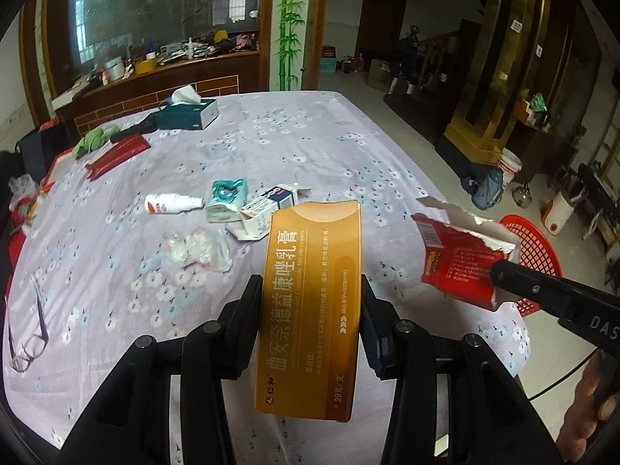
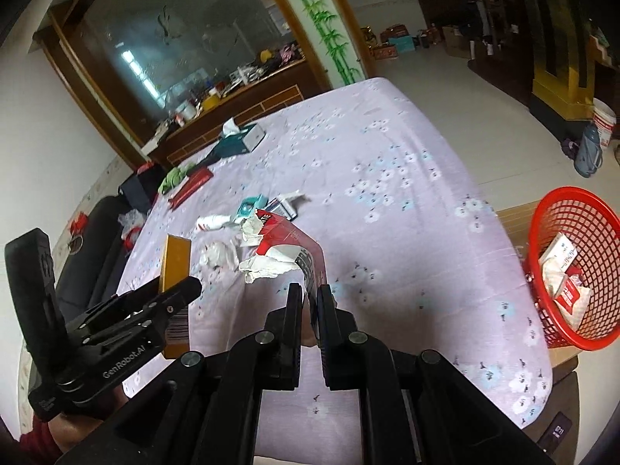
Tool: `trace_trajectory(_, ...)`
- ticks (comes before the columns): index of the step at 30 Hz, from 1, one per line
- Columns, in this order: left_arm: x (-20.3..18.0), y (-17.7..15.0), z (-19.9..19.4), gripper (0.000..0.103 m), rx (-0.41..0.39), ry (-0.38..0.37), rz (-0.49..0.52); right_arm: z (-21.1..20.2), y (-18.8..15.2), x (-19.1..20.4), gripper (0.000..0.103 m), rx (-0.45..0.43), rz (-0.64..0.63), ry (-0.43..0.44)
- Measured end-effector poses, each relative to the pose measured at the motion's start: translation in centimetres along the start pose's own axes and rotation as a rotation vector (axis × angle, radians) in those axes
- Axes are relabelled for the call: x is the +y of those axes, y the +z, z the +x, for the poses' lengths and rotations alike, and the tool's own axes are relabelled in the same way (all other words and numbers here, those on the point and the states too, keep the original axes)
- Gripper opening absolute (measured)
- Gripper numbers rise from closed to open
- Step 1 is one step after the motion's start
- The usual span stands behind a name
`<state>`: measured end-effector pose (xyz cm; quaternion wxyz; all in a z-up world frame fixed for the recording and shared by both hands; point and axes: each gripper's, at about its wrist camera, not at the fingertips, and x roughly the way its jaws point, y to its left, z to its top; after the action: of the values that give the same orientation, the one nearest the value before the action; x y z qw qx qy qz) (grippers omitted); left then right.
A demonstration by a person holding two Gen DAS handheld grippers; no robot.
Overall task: Collect trash
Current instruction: 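Carry the orange box and red carton to the red wastebasket with both grippers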
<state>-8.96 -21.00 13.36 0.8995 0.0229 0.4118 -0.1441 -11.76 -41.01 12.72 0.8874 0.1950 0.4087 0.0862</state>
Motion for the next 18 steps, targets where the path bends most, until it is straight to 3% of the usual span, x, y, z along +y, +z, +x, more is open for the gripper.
trace_trajectory(18,-3.3,0.9,0.9,0.044,-0.011,0.050,0.090,-2.0,0.5,-2.3,0.008,-0.028,0.040,-0.013)
